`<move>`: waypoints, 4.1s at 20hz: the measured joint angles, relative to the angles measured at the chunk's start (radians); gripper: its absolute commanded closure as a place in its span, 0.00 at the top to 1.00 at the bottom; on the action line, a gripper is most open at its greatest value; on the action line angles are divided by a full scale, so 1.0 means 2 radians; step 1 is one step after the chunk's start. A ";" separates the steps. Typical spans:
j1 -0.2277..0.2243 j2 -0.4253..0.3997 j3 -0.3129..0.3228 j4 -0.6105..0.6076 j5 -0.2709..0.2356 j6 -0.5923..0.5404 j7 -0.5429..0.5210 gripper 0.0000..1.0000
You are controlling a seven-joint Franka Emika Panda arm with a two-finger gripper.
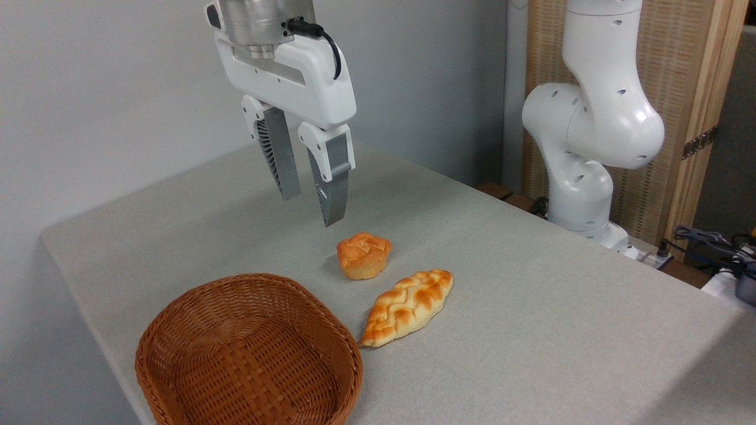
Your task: Put bread into the basket
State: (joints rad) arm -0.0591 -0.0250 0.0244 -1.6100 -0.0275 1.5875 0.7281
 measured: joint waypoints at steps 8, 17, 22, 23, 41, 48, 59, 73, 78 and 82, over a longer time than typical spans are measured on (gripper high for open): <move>0.000 0.000 0.000 0.000 0.000 0.000 0.000 1.00; -0.041 -0.027 -0.011 -0.083 0.000 0.009 0.006 1.00; -0.079 -0.093 -0.011 -0.237 0.000 0.111 0.006 1.00; -0.087 -0.101 -0.011 -0.263 0.000 0.128 0.006 1.00; -0.110 -0.104 -0.012 -0.362 0.000 0.202 0.011 0.22; -0.112 -0.104 -0.012 -0.362 0.000 0.200 0.013 0.23; -0.106 -0.015 0.036 -0.104 -0.013 0.039 0.020 0.29; -0.072 0.142 0.045 -0.012 -0.042 0.175 0.084 1.00; -0.074 0.160 0.032 -0.011 -0.042 0.186 0.085 1.00; -0.070 0.161 0.032 -0.007 -0.043 0.186 0.085 1.00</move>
State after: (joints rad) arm -0.1995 0.2972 0.0875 -1.6232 -0.1138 1.9599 0.8981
